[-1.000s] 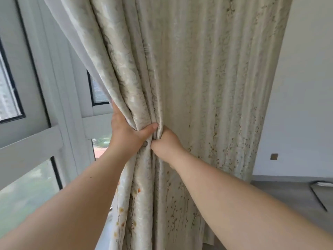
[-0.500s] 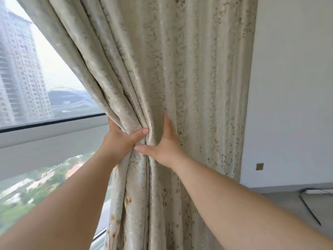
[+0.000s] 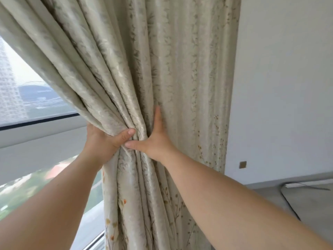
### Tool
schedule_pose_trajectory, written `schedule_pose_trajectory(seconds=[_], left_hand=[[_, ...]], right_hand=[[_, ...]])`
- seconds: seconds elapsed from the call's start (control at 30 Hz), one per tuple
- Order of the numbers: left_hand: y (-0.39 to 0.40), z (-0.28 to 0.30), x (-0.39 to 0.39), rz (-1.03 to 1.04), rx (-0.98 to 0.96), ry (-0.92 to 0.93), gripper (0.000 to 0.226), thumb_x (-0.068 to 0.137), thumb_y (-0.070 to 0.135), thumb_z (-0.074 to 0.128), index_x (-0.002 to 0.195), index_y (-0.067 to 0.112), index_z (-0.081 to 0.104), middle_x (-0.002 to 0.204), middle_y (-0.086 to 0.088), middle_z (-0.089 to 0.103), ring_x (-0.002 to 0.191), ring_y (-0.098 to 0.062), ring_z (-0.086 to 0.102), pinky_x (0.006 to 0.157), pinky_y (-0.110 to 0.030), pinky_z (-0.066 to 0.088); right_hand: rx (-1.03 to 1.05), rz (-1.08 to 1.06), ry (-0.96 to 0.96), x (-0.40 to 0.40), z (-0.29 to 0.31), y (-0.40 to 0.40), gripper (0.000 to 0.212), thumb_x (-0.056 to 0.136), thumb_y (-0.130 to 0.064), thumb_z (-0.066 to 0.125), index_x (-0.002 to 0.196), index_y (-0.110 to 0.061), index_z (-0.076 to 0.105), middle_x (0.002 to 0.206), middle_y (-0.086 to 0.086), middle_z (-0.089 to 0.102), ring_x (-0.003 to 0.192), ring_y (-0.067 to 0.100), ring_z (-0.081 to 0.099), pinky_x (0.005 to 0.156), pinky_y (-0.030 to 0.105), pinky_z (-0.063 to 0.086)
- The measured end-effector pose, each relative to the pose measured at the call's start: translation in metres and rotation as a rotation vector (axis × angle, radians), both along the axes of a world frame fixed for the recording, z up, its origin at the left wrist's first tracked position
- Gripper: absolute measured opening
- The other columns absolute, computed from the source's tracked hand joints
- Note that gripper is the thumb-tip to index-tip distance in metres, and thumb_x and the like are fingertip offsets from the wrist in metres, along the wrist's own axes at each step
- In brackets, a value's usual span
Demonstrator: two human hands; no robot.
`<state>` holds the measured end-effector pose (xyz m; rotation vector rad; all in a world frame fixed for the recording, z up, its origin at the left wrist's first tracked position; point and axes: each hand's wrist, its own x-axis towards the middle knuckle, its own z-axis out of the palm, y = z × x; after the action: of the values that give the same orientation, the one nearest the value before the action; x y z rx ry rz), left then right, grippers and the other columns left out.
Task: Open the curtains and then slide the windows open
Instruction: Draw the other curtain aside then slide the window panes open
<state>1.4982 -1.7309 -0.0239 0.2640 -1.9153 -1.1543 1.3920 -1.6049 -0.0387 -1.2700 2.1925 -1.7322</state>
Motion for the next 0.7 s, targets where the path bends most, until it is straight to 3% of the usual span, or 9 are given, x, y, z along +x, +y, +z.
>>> schedule_pose_trajectory(seconds=[0.07,0.17,0.27,0.33,0.43,0.5,0.6,0.7], left_hand=[[-0.004,0.001,-0.033,-0.04,0.037,-0.006,0.094,0.04,0.064,0.081,0.117,0.016,0.056,0.113,-0.003,0.065,0.103,-0.013,0.061,0.085,-0.037,0.051],[-0.007,0.004,-0.085,-0.087,0.037,0.004,0.08,0.044,0.06,0.08,0.113,0.026,0.058,0.097,0.012,0.069,0.086,0.005,0.062,0.07,-0.02,0.047],[-0.002,0.01,-0.14,-0.127,0.008,-0.006,0.094,0.045,0.065,0.078,0.125,0.025,0.048,0.108,0.008,0.064,0.095,-0.01,0.059,0.077,-0.026,0.044],[0.006,0.011,-0.177,-0.134,0.026,-0.004,0.102,0.041,0.067,0.077,0.127,0.024,0.043,0.099,0.014,0.061,0.088,-0.009,0.055,0.071,-0.02,0.04],[0.023,0.01,-0.223,-0.157,0.02,-0.007,0.109,0.042,0.065,0.076,0.133,0.032,0.026,0.089,0.02,0.05,0.081,-0.008,0.048,0.066,-0.021,0.036],[0.036,0.011,-0.254,-0.188,0.002,-0.037,0.114,0.038,0.069,0.074,0.133,0.035,0.021,0.098,0.013,0.051,0.086,-0.014,0.049,0.072,-0.03,0.039],[0.051,0.013,-0.302,-0.226,0.014,-0.044,0.117,0.033,0.072,0.072,0.131,0.03,0.026,0.105,0.009,0.052,0.093,-0.017,0.05,0.076,-0.032,0.04],[0.07,0.012,-0.353,-0.226,0.019,-0.039,0.115,0.031,0.074,0.072,0.128,0.025,0.033,0.088,0.018,0.051,0.083,-0.013,0.051,0.069,-0.027,0.04]], right_hand=[[-0.035,-0.062,-0.001,-0.02,0.001,-0.002,0.136,0.049,-0.054,0.084,0.136,-0.056,-0.02,0.158,-0.013,0.0,0.143,0.011,0.01,0.105,0.029,0.018],[0.01,-0.26,0.111,-0.052,0.009,0.001,0.134,0.05,-0.061,0.08,0.134,-0.055,-0.025,0.158,-0.012,-0.002,0.144,0.014,0.009,0.113,0.043,0.018],[0.052,-0.511,0.239,-0.091,0.017,0.014,0.133,0.049,-0.07,0.074,0.135,-0.051,-0.026,0.157,-0.012,-0.011,0.143,0.016,0.001,0.111,0.048,0.008],[0.059,-0.622,0.243,-0.117,0.018,0.025,0.134,0.049,-0.071,0.073,0.135,-0.05,-0.028,0.155,-0.013,-0.018,0.143,0.013,-0.008,0.111,0.047,0.001],[0.026,-0.587,0.093,-0.154,0.015,0.043,0.135,0.051,-0.064,0.079,0.132,-0.056,-0.029,0.155,-0.013,-0.022,0.144,0.012,-0.007,0.114,0.047,0.005],[-0.044,-0.499,-0.013,-0.18,0.011,0.056,0.135,0.053,-0.057,0.083,0.132,-0.058,-0.026,0.157,-0.013,-0.018,0.144,0.011,0.001,0.108,0.035,0.012],[-0.096,-0.453,-0.052,-0.22,0.009,0.077,0.134,0.055,-0.051,0.084,0.136,-0.056,-0.023,0.158,-0.013,-0.009,0.142,0.009,0.007,0.101,0.028,0.014],[-0.084,-0.404,-0.089,-0.272,0.005,0.099,0.131,0.059,-0.051,0.083,0.14,-0.05,-0.019,0.159,-0.004,0.011,0.14,0.012,0.02,0.099,0.026,0.021]])
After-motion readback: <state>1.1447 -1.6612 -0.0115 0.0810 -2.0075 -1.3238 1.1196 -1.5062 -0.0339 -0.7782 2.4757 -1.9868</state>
